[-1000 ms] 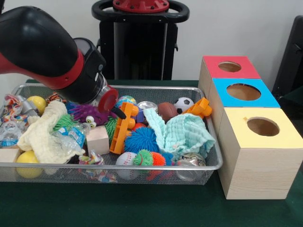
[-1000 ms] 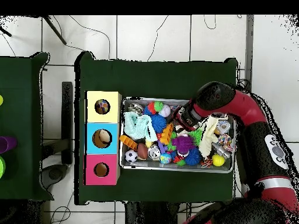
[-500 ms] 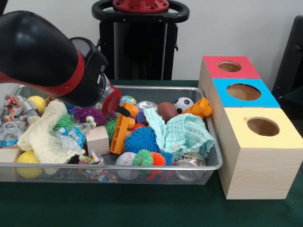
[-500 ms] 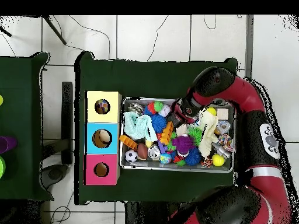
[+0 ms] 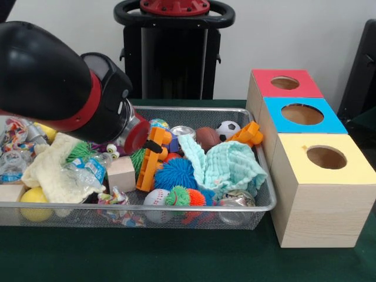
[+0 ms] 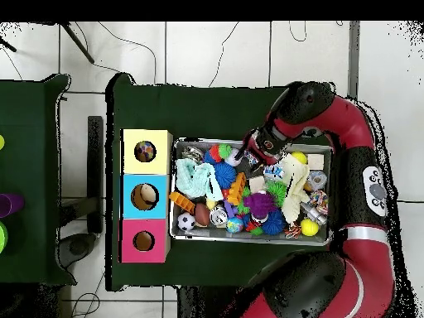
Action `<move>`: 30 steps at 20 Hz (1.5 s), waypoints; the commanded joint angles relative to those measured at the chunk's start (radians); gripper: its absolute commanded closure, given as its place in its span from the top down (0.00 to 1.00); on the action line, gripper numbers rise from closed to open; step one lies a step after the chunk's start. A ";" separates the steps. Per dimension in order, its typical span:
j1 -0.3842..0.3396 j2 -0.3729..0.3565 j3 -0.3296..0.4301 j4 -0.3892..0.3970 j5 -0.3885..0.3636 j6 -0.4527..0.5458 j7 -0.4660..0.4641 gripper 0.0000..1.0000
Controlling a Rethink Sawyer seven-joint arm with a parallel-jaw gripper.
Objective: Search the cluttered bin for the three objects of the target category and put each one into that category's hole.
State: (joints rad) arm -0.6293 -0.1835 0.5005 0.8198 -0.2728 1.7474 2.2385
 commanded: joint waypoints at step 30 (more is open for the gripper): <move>0.037 0.087 -0.066 -0.017 -0.444 -0.812 -0.450 1.00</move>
State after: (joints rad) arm -0.5865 -0.1678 0.4680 0.7332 -0.5788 1.1489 2.1066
